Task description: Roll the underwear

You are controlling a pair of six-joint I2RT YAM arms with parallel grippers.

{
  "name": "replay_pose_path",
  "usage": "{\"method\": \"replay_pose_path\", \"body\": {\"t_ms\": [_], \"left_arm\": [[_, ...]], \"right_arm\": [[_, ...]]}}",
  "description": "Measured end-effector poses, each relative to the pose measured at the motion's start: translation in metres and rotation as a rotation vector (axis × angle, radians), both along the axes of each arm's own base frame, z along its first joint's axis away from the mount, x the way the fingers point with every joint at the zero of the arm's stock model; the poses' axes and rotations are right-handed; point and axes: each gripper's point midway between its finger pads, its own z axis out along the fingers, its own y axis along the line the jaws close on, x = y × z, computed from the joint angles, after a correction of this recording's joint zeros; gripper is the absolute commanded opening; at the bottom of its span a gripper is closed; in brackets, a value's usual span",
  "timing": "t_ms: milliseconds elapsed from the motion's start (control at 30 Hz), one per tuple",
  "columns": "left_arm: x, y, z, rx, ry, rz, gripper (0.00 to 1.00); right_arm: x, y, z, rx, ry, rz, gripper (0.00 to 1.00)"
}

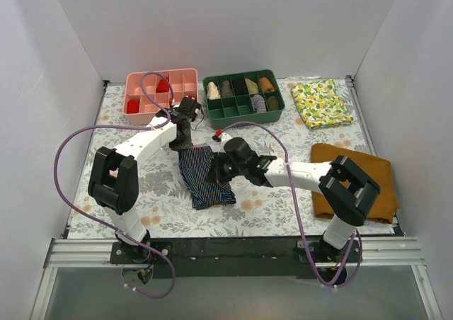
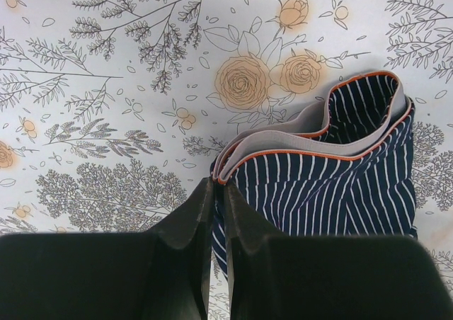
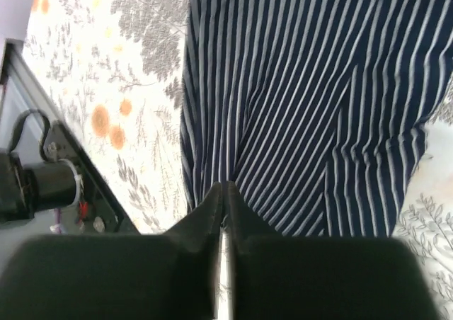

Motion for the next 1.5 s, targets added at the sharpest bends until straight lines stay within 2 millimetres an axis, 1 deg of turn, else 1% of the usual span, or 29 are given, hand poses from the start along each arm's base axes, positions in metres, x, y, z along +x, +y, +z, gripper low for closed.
{"method": "replay_pose_path", "body": {"t_ms": [33,67,133,167,233,300,400,500,633,700,767,933,1000,1133,1233,1333,1500], "left_arm": [[0.0,0.0,0.0,0.0,0.0,0.0,0.04],[0.0,0.0,0.0,0.0,0.001,0.0,0.03],[0.0,-0.001,0.001,-0.002,0.0,-0.001,0.04],[0.001,-0.001,0.003,-0.006,-0.002,-0.002,0.04],[0.002,-0.003,0.004,-0.012,-0.005,-0.003,0.04],[0.002,-0.004,0.004,-0.016,-0.003,-0.004,0.04],[0.003,-0.005,0.006,-0.024,-0.006,-0.004,0.04],[0.005,-0.007,0.01,-0.03,-0.016,0.0,0.04],[0.006,-0.007,0.009,-0.031,-0.015,0.002,0.04],[0.006,-0.007,0.008,-0.03,-0.012,0.003,0.04],[0.006,-0.007,0.007,-0.029,-0.01,0.003,0.04],[0.005,-0.007,0.009,-0.029,-0.007,0.003,0.04],[0.007,-0.008,0.011,-0.035,-0.009,0.003,0.04],[0.01,-0.011,0.014,-0.045,-0.017,0.004,0.04],[0.011,-0.012,0.013,-0.044,-0.014,0.005,0.04],[0.011,-0.012,0.012,-0.043,-0.011,0.006,0.04],[0.013,-0.013,0.01,-0.043,-0.007,0.011,0.04]], "right_arm": [[0.006,-0.001,-0.003,-0.021,0.0,-0.005,0.01],[0.016,0.005,-0.003,-0.028,-0.007,-0.011,0.01],[0.046,0.014,-0.012,-0.039,-0.025,-0.035,0.01],[0.06,0.013,-0.022,-0.057,-0.021,-0.05,0.01],[0.076,0.009,-0.038,-0.081,-0.009,-0.068,0.01],[0.088,0.011,-0.045,-0.089,-0.002,-0.078,0.01],[0.1,0.021,-0.044,-0.057,-0.004,-0.063,0.01],[0.1,0.029,-0.039,-0.018,-0.008,-0.039,0.01],[0.102,0.039,-0.031,0.03,-0.017,-0.014,0.01],[0.105,0.046,-0.034,0.042,-0.014,-0.004,0.01],[0.108,0.051,-0.04,0.044,-0.006,0.001,0.01],[0.11,0.055,-0.059,0.03,0.03,0.001,0.01],[0.11,0.057,-0.06,0.033,0.036,0.007,0.01],[0.11,0.061,-0.055,0.061,0.029,0.027,0.01],[0.107,0.057,-0.055,0.074,0.023,0.03,0.01],[0.098,0.039,-0.055,0.06,0.035,0.021,0.01],[0.095,0.018,-0.041,0.057,0.008,-0.019,0.01]]}}
